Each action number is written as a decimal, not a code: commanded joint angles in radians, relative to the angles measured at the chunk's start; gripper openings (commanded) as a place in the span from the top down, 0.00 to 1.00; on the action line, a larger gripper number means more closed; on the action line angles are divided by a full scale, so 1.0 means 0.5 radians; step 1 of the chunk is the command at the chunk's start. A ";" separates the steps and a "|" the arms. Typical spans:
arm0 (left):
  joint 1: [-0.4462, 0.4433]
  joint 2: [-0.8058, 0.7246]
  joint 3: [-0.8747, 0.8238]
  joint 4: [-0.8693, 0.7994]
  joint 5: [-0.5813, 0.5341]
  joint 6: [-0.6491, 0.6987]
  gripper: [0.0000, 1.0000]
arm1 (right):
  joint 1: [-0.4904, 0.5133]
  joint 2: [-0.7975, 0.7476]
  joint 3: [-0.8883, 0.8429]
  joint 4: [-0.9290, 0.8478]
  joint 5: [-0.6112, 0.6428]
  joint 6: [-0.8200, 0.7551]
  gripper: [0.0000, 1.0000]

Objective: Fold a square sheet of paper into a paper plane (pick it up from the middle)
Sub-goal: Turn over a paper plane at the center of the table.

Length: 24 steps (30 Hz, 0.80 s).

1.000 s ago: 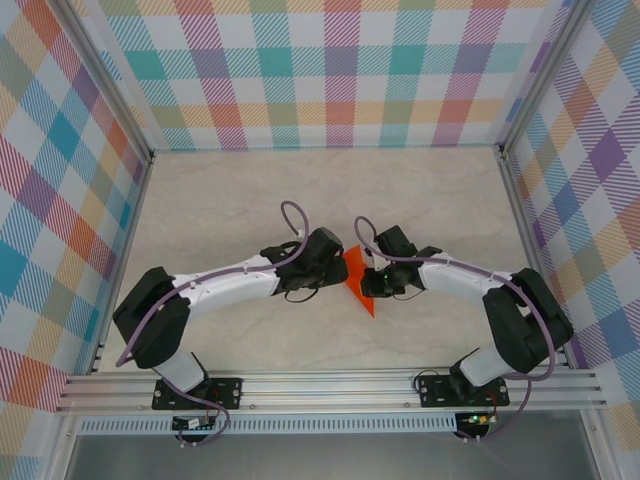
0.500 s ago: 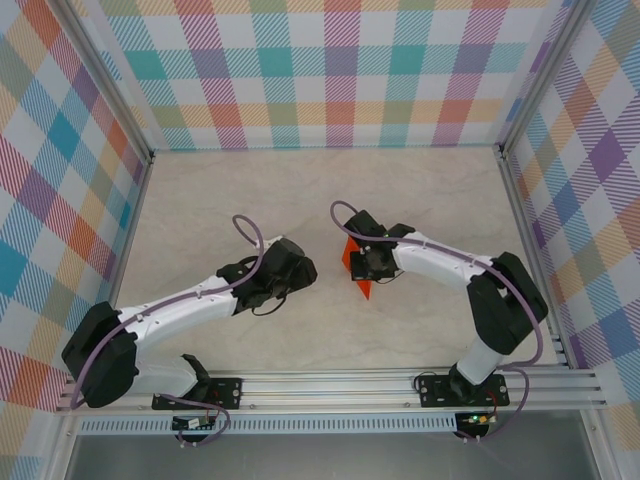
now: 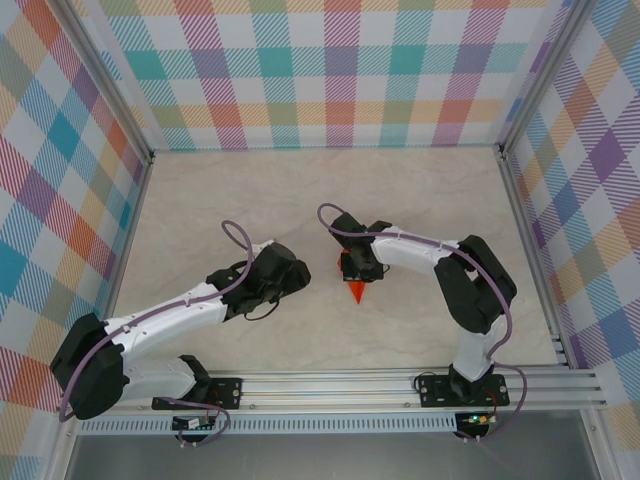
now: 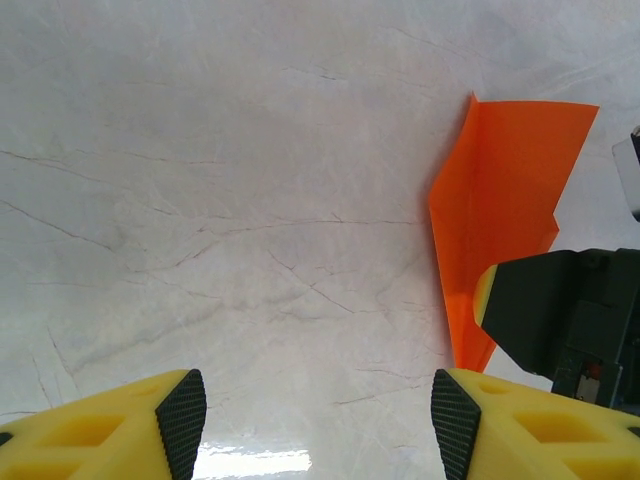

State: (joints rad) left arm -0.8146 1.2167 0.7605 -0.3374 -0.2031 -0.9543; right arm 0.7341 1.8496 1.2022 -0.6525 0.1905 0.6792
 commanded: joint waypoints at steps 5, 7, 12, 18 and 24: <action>0.028 0.006 -0.023 -0.005 -0.011 -0.018 0.36 | 0.008 0.112 -0.048 0.030 -0.021 0.062 0.84; 0.028 0.020 -0.019 0.001 -0.008 -0.018 0.36 | 0.010 0.136 -0.054 0.034 -0.040 0.056 0.84; 0.034 0.048 -0.008 0.007 0.006 -0.004 0.35 | 0.010 0.132 -0.039 0.010 -0.033 0.053 0.82; 0.034 0.043 0.006 -0.006 -0.013 0.025 0.33 | 0.010 -0.059 -0.014 -0.051 0.012 0.015 0.72; 0.031 0.027 0.013 -0.037 -0.053 0.065 0.30 | 0.010 -0.383 -0.070 -0.060 0.086 -0.030 0.58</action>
State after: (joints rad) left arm -0.8146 1.2354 0.7597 -0.3378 -0.2039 -0.9455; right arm 0.7341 1.7451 1.1835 -0.6598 0.2012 0.6800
